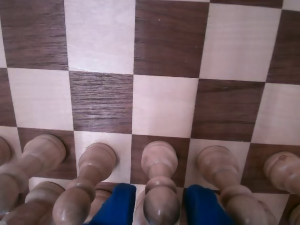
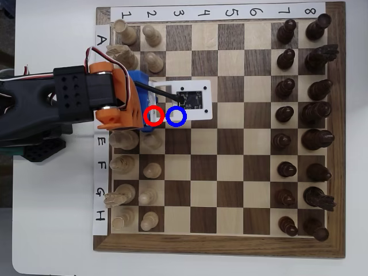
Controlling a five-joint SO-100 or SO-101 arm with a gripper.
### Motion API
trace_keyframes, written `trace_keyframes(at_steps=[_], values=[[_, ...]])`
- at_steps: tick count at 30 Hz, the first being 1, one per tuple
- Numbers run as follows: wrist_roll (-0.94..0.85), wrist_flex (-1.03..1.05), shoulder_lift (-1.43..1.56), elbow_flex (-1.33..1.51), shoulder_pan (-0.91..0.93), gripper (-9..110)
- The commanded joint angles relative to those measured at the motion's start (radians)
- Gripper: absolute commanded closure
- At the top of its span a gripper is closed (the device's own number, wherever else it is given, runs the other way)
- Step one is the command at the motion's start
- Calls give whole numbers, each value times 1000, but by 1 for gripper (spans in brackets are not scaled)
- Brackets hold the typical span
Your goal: Move the piece to destination
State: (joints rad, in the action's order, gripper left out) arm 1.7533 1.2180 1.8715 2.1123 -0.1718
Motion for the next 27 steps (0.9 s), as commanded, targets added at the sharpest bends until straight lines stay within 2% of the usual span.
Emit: trace_keyframes(at_steps=[1,27], values=[[322,-48,5,3,40,86],[319,-74,20,46,51,86]])
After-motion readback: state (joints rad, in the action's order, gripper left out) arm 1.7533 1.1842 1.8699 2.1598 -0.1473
